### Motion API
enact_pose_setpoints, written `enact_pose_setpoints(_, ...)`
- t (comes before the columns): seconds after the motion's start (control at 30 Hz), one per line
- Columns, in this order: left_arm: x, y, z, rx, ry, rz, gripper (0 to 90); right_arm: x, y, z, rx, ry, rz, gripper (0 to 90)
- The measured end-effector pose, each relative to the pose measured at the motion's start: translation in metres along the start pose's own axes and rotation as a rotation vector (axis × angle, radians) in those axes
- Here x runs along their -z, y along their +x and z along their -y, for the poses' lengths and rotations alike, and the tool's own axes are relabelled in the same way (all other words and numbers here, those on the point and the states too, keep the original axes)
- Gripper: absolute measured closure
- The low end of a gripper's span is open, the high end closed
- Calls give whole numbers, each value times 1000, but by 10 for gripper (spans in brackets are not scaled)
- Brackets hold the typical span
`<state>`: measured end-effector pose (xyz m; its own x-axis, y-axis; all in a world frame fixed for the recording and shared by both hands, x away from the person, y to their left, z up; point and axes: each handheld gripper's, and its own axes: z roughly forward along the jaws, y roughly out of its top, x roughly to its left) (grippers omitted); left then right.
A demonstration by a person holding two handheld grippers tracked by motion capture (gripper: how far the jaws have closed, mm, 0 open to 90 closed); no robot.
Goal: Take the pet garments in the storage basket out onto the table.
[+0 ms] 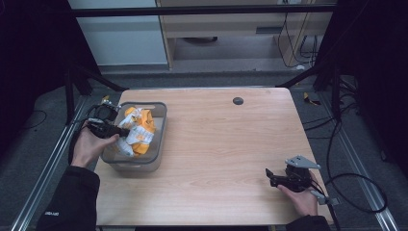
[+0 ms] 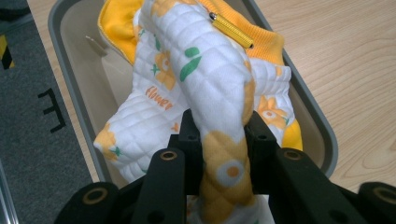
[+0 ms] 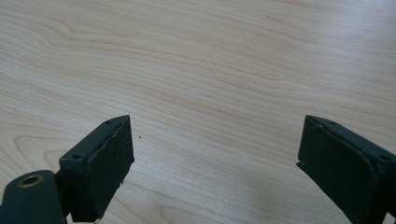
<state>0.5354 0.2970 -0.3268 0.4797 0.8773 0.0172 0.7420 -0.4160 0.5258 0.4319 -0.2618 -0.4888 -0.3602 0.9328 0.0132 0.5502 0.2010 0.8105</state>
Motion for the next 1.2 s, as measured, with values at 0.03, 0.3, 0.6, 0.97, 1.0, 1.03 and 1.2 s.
enact_pose_setpoints(0.03,2,-1,-1,-4,-4,0,726,0,0,0,9,-3,4,104)
enact_pose_setpoints(0.3,13,-9,-3,-36,-15,1,726,0,-1,0,7,-4,5,104)
enact_pose_setpoints(0.6,23,-14,-3,-60,-27,8,726,0,-1,0,12,-8,8,104)
enact_pose_setpoints(0.97,33,-26,-4,-110,-34,23,726,1,-1,0,16,-14,12,104)
enact_pose_setpoints(1.0,34,-28,-5,-119,-34,25,726,1,-1,0,15,-15,11,105)
enact_pose_setpoints(1.03,35,-30,-5,-125,-35,26,726,1,-1,0,15,-15,11,105)
enact_pose_setpoints(1.2,39,-40,-7,-161,-32,34,725,1,-1,0,17,-17,12,105)
